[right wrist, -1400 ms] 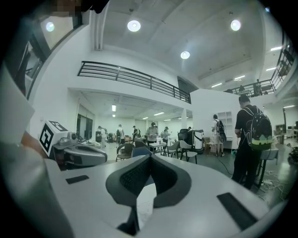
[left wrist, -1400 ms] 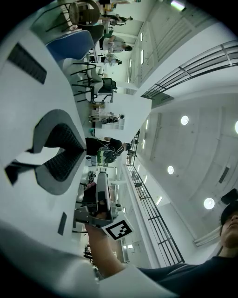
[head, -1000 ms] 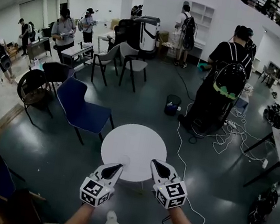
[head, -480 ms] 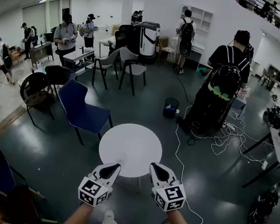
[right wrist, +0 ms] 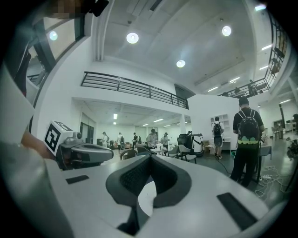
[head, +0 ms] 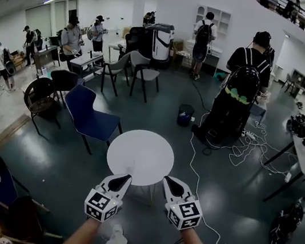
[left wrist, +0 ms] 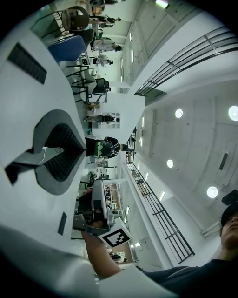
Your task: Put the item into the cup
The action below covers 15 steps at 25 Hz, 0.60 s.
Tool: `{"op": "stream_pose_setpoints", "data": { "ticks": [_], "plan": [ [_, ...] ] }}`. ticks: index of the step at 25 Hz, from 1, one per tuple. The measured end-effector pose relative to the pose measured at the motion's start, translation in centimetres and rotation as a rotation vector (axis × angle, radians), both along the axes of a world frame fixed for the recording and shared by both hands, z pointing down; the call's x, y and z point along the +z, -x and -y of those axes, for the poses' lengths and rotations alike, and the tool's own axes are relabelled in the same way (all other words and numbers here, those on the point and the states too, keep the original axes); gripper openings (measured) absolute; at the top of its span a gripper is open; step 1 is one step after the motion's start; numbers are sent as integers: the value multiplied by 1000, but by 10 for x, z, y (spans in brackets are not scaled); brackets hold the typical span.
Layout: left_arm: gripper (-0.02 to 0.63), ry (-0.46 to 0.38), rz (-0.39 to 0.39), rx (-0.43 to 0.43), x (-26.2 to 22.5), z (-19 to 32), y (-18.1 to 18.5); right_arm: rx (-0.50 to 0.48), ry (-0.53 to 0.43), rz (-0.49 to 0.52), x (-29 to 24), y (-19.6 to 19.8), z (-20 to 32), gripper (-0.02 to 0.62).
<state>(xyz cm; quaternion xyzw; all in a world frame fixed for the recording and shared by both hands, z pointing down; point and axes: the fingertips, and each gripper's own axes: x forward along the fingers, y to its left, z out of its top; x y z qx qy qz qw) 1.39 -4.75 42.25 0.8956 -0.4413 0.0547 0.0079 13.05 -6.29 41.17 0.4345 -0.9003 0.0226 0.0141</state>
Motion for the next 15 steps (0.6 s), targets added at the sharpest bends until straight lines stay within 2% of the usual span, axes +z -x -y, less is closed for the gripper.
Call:
{"op": "stream_pose_setpoints", "data": {
  "ticks": [5,15],
  "plan": [
    [17,1,2,-11,2,-19,0,-11,2,2,5,-1,-17,17],
    [15,16,-5,-53,1,-40,23,-30,7,29,1,15,-31,17]
  ]
}}
